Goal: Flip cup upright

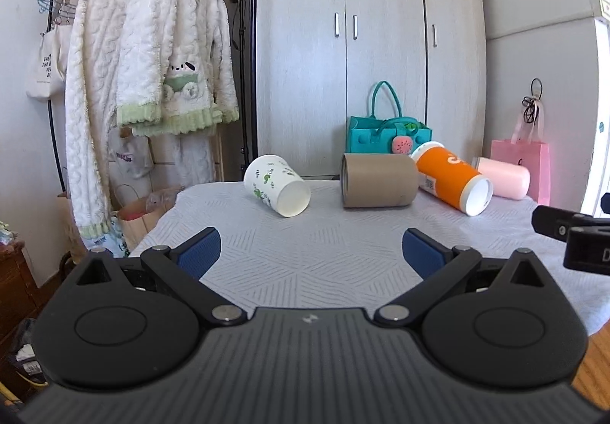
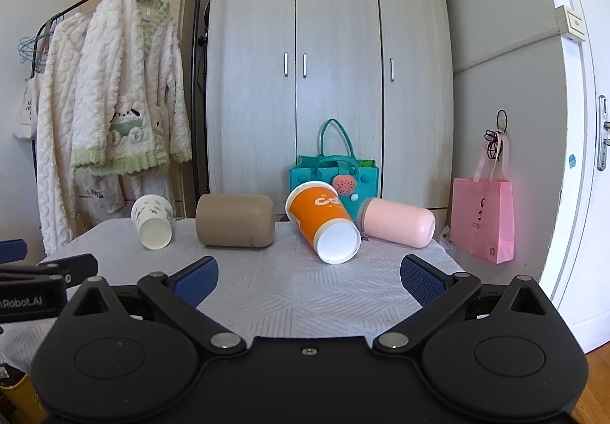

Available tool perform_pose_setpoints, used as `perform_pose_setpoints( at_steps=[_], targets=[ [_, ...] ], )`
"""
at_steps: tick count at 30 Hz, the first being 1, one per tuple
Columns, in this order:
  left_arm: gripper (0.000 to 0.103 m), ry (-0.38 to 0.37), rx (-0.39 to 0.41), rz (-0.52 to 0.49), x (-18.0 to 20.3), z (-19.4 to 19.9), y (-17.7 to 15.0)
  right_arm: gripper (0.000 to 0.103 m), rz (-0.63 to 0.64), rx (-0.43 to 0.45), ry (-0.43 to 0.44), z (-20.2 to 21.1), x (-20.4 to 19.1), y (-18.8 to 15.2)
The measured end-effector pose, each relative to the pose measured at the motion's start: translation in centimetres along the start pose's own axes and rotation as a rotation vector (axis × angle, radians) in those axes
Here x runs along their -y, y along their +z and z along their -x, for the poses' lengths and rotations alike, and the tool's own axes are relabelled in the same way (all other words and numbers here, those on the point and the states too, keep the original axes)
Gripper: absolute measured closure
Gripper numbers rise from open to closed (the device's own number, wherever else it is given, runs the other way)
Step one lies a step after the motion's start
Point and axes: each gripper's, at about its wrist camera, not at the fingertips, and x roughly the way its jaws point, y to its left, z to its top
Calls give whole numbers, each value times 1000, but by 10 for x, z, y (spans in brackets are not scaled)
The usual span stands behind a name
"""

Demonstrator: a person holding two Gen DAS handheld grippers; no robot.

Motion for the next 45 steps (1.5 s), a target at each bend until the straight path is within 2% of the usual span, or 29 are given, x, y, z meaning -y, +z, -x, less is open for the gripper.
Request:
perform_pose_setpoints(
  at_steps=[11, 19, 29, 32, 38, 41, 45],
  targets=[
    [0, -18, -19, 51, -20, 1, -3, 0, 5, -18, -13, -3, 1, -3],
    [0, -36, 8, 89, -26, 8, -5, 0, 23, -44, -36, -7, 0, -5],
    [0, -27, 9, 84, -28, 14, -2, 0, 32, -57, -45, -8, 0, -6],
    [0, -28, -3, 80, -28, 14, -2, 0, 36, -63, -47, -9, 0, -6],
    [0, -73, -91, 84, -28, 12, 2, 0, 51, -83, -44, -10, 0, -5],
    [0, -83, -113, 51, -27, 15, 10, 0, 71, -105, -15, -9, 2, 2],
    [0, -101, -149, 15, -32, 18, 26, 0, 110, -148, 120, -2, 15, 18]
  ],
)
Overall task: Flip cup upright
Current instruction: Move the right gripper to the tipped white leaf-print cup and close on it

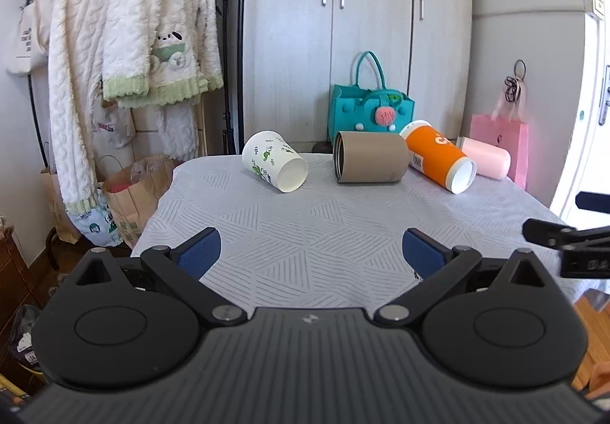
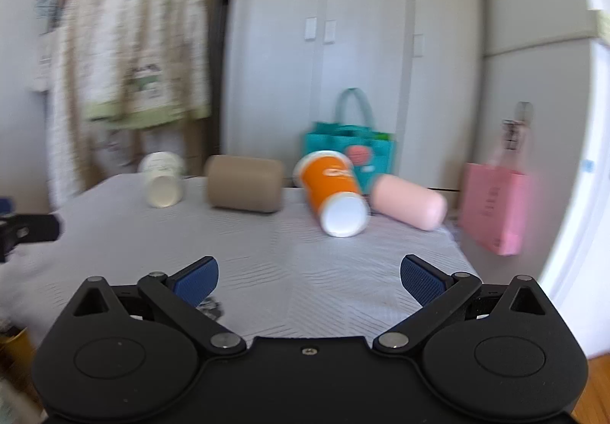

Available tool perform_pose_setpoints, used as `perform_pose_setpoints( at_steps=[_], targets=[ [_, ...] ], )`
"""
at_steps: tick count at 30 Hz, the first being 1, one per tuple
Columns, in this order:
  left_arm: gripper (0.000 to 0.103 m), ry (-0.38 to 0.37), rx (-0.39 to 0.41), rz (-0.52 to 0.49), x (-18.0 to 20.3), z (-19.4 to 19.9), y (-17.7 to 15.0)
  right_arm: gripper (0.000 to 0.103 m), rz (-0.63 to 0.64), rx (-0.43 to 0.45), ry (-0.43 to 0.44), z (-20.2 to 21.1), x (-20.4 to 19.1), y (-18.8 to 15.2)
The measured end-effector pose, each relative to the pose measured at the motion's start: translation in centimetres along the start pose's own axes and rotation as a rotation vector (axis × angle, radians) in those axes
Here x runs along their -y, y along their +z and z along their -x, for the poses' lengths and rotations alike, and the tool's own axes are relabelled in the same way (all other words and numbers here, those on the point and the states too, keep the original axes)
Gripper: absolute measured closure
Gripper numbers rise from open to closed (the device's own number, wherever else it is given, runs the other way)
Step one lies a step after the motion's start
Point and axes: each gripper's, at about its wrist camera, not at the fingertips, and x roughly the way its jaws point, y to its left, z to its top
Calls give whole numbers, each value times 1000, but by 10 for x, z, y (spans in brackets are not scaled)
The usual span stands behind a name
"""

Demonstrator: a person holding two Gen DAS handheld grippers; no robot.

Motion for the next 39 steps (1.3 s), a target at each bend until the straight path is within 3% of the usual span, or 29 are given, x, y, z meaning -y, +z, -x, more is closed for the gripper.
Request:
perform_pose_setpoints(
  at_steps=[7, 21, 25, 29, 39],
  targets=[
    [0, -54, -51, 18, -16, -6, 22, 0, 77, -90, 195, -1, 3, 37],
    [0, -46, -159, 84, -67, -60, 61, 0, 309, -161, 491, -51, -68, 95],
    [0, -59, -199, 147, -88, -84, 60, 0, 352, -174, 524, -76, -89, 104],
    [0, -34, -203, 175, -100, -102, 56, 0, 387, -183, 536, -103, -108, 107],
    [0, -63, -202, 234, -124, -150, 66, 0, 440, -215, 531, -176, -139, 112]
  ],
)
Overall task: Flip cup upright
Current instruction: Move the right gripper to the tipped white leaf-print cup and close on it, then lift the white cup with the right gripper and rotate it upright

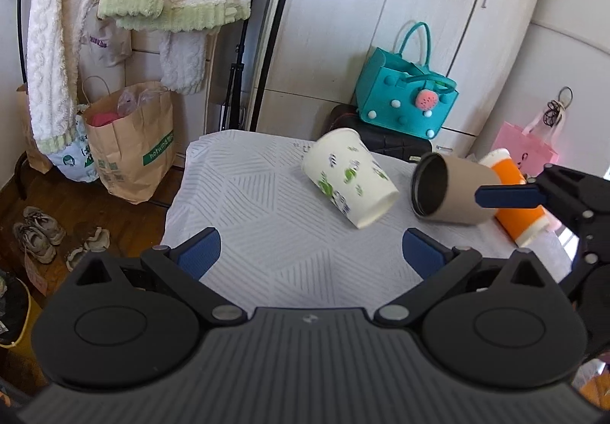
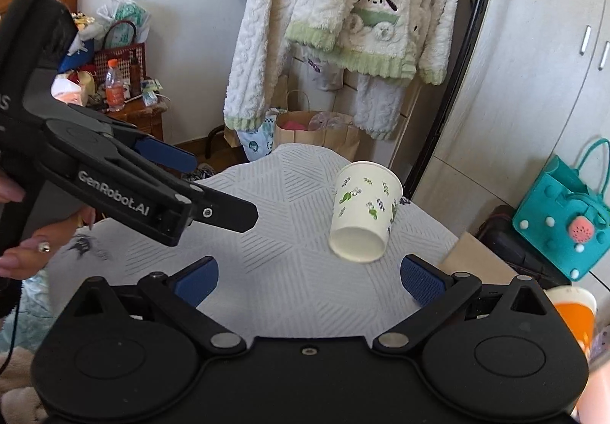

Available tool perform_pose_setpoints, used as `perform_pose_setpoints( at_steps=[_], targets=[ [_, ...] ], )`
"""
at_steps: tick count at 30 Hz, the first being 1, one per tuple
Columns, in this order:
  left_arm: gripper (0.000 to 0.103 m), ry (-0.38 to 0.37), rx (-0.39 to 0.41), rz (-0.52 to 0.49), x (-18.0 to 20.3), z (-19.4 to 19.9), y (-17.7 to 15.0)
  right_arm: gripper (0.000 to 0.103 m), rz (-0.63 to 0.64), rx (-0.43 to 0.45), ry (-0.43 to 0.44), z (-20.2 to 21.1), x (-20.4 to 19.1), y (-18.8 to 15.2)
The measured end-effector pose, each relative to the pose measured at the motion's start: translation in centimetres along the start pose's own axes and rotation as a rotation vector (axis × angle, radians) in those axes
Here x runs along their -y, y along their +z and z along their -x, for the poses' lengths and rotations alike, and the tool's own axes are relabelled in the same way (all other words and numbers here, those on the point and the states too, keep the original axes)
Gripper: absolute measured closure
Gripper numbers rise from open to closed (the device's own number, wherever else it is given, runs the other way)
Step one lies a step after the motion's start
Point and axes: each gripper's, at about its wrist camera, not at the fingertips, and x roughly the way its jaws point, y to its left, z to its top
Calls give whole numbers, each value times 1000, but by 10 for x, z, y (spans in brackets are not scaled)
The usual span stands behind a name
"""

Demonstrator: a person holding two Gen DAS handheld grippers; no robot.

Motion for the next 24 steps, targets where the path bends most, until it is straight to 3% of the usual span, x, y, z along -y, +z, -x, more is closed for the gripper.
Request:
perform_pose_setpoints(
  at_steps=[7, 10, 13, 16, 20, 24],
  targets=[
    [0, -24, 20, 91, -23, -15, 8, 0, -38, -57, 20, -49, 16, 19],
    [1, -45, -2, 115, -29, -23, 12, 0, -37, -73, -16, -69, 19, 23],
    [1, -50, -5, 124, -32, -27, 13, 1, 14, -82, -125, -83, 16, 24],
    [1, -48, -5, 130, -34, -30, 13, 2, 2, -97, -119, -90, 19, 25],
    [1, -60, -4, 148, -36, -31, 11, 7, -10, -127, -121, -99, 23, 27],
    [1, -86, -23, 168, -35, -33, 12, 29, -34, -143, -156, -107, 28, 29]
  ],
)
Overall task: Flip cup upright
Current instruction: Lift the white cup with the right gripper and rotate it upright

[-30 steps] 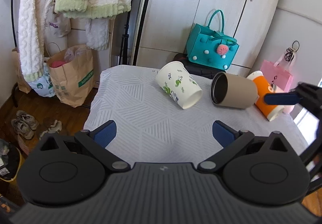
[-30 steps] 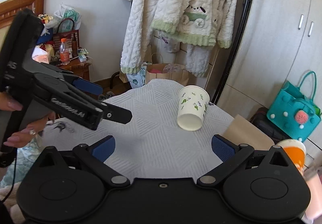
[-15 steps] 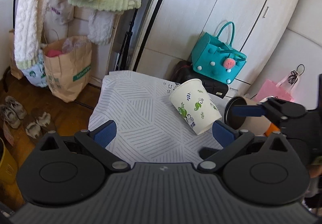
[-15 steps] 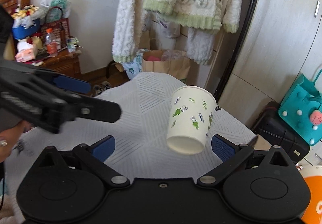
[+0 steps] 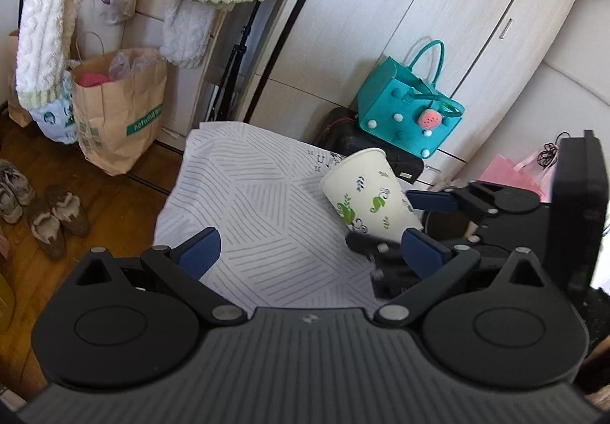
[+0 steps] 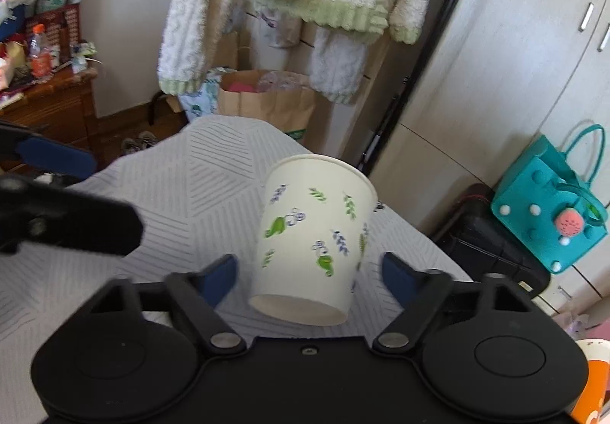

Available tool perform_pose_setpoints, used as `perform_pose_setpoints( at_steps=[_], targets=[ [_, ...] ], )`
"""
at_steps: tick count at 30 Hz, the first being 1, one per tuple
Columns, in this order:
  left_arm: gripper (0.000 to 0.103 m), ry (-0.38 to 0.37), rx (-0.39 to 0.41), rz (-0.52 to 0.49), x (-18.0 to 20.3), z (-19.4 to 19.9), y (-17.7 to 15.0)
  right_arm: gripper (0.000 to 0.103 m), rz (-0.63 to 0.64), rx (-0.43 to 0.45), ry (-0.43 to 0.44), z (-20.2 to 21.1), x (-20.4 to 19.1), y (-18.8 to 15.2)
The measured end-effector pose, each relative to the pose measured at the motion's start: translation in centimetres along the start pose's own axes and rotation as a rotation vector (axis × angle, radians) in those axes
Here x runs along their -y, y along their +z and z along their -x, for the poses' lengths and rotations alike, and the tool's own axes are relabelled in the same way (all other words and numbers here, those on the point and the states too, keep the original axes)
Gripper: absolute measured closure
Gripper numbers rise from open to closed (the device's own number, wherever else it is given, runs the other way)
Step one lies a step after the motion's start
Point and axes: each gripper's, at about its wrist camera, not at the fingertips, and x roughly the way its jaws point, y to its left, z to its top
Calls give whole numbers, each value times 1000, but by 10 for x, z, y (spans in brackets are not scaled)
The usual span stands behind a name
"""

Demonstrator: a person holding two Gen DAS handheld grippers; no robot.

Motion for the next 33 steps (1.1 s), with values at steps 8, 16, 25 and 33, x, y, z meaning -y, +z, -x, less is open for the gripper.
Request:
perform_pose_setpoints(
  at_steps=[8, 16, 25, 33],
  targets=[
    [1, -10, -1, -5, 5, 15, -6, 38, -33, 49, 21, 26, 1, -5],
    [1, -42, -31, -59, 29, 41, -20, 38, -39, 30, 51, 69, -5, -27],
    [1, -118, -107, -123, 69, 56, -47, 38, -111, -69, 87, 112, 7, -80],
    [1, -203, -202, -152, 105, 49, -72, 37, -233, -130, 93, 135, 29, -130]
  ],
)
